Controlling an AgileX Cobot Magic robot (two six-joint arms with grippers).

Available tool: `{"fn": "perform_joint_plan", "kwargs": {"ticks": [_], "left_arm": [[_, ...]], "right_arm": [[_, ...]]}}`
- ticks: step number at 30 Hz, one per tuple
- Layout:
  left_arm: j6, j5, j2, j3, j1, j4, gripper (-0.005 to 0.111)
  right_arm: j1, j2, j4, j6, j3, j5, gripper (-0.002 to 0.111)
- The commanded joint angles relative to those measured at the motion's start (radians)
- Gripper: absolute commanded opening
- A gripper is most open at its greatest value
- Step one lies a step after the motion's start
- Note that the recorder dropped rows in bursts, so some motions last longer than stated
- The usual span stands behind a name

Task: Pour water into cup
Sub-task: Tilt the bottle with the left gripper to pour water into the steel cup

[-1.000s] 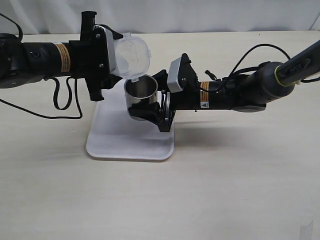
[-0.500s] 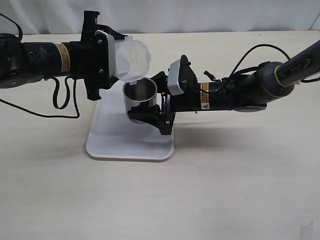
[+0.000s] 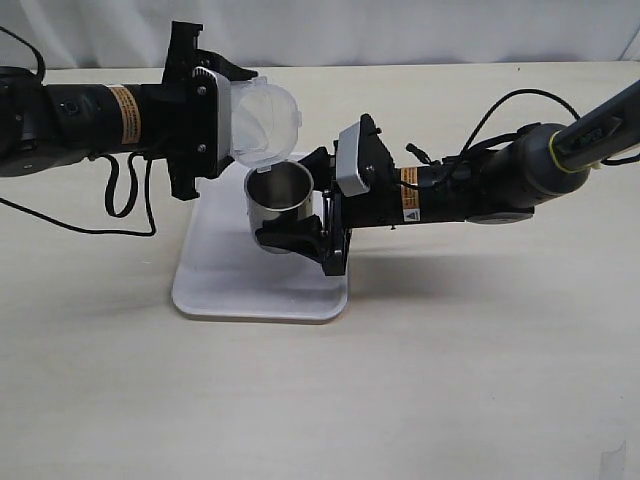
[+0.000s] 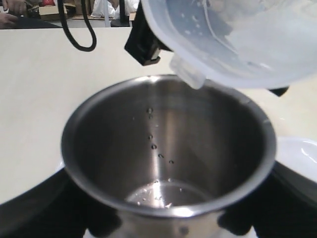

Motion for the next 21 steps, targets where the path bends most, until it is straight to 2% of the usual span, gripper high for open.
{"fn": "perform_joint_plan", "kwargs": {"ticks": [1, 21], "left_arm": [[0.013, -0.036, -0.013, -0.013, -0.001, -0.015, 0.0], [0.2, -0.036, -0.013, -0.013, -0.001, -0.015, 0.0]], "right_arm": [[0.001, -0.011, -0.011, -0.001, -0.005, -0.045, 0.004], [0.001, -0.011, -0.014, -0.001, -0.005, -0.047, 0.004]]}}
